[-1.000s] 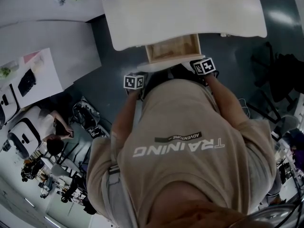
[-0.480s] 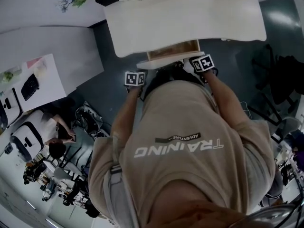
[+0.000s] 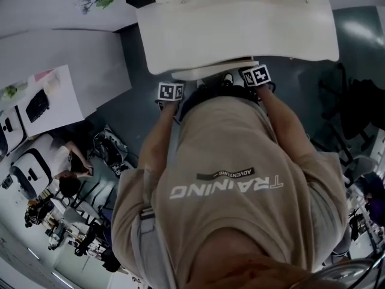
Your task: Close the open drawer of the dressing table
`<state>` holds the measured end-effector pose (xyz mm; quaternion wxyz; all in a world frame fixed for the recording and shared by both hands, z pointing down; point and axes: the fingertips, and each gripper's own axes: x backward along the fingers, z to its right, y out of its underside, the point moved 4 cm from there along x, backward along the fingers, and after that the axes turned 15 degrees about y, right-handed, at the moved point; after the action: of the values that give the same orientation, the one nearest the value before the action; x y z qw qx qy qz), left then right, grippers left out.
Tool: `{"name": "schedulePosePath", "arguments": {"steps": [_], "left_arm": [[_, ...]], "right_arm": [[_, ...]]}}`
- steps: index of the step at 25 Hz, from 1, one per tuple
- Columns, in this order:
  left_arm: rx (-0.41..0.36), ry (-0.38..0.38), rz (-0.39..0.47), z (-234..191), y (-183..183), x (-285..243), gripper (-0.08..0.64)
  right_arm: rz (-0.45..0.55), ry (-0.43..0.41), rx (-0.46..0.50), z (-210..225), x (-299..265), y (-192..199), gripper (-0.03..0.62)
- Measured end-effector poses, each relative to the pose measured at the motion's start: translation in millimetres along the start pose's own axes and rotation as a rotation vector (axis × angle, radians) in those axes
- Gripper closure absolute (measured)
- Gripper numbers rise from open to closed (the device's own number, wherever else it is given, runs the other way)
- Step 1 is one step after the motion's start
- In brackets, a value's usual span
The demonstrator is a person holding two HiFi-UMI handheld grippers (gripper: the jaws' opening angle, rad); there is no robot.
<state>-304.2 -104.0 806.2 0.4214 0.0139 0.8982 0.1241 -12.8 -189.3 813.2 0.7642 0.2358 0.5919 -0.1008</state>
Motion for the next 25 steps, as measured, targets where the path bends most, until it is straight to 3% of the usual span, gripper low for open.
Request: {"name": "schedulePosePath", "arguments": {"steps": [10,17,25], "left_arm": [[-0.044,-0.018,0.041,-4.1,-30.6,0.7,0.560],[-0.021,-0.050,0.136,-11.3,-45.9,3.1,0.560],[0.065,-0.095,0.252,-10.6,-49.1,-1.6,0.560]], "right_arm": [[0.108,0.035,-0.005,16.7,1.0,-27.3,0.588],[0.152,0.042,0.016,22.2,-5.9,-41.5,0.588],[0.222,0.046,0.044,30.6,-3.1,-45.4,0.588]]}}
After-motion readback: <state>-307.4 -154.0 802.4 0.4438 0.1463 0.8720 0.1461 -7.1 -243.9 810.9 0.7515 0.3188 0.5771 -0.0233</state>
